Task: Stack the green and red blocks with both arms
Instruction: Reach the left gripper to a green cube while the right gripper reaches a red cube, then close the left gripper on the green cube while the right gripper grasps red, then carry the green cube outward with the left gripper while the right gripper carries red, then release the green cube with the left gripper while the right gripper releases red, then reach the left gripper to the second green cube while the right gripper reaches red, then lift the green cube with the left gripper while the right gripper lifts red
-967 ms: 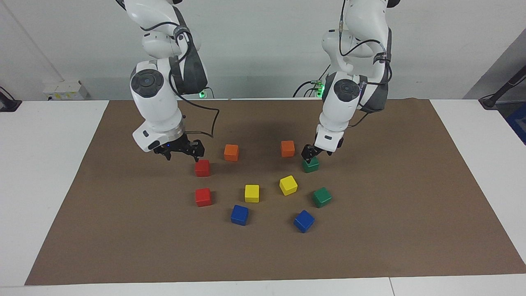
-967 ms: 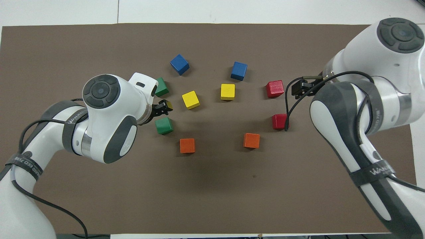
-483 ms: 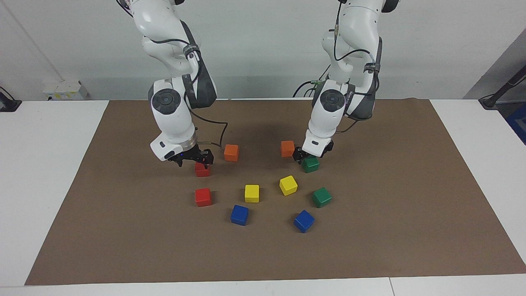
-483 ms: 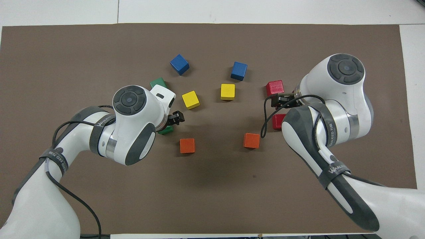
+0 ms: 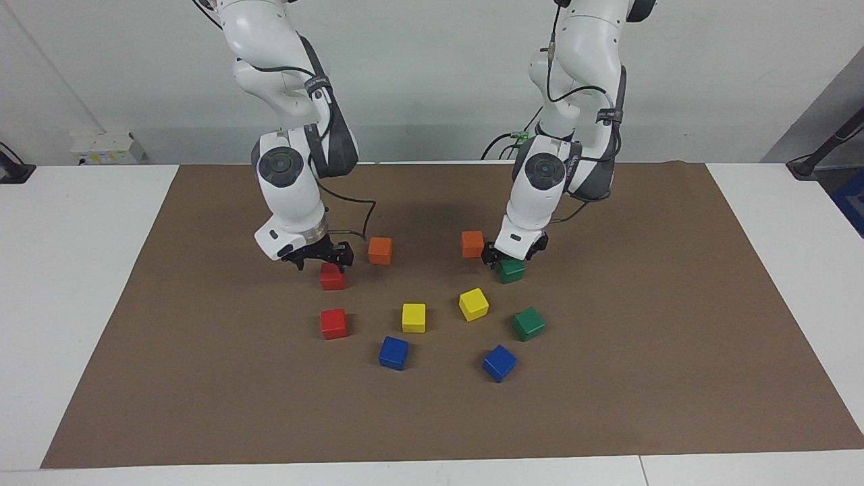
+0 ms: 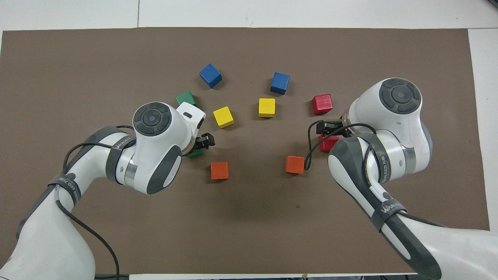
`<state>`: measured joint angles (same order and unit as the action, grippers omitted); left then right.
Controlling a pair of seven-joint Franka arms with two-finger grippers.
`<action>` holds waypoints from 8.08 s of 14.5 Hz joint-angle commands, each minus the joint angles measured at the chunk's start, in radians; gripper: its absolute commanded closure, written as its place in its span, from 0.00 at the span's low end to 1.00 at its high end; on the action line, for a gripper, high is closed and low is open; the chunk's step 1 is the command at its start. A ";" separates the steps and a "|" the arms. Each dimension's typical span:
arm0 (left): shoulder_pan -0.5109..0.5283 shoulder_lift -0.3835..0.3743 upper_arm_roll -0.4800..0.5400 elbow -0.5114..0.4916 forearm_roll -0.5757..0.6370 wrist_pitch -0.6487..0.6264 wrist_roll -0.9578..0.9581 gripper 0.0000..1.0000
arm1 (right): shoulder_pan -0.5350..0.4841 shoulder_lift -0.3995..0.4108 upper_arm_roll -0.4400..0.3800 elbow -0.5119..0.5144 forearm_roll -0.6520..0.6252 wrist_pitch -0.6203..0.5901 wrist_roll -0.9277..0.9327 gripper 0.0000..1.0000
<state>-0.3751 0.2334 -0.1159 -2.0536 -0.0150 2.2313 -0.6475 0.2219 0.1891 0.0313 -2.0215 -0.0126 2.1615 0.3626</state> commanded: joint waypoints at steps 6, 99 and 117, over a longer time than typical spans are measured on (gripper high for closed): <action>-0.005 0.009 0.010 -0.050 0.003 0.080 0.002 0.00 | 0.011 -0.053 0.002 -0.109 0.017 0.072 -0.091 0.00; 0.078 0.319 0.019 0.581 0.076 -0.151 -0.084 0.00 | -0.326 0.036 0.002 0.149 0.011 -0.053 -0.534 0.00; 0.076 0.285 0.019 0.383 0.075 0.031 -0.168 0.00 | -0.014 0.368 0.002 0.684 -0.070 -0.270 -0.180 0.00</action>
<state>-0.2947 0.5480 -0.1034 -1.6259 0.0456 2.2312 -0.7749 0.1807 0.5082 0.0311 -1.3914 -0.0650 1.8881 0.1241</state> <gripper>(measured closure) 0.000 0.000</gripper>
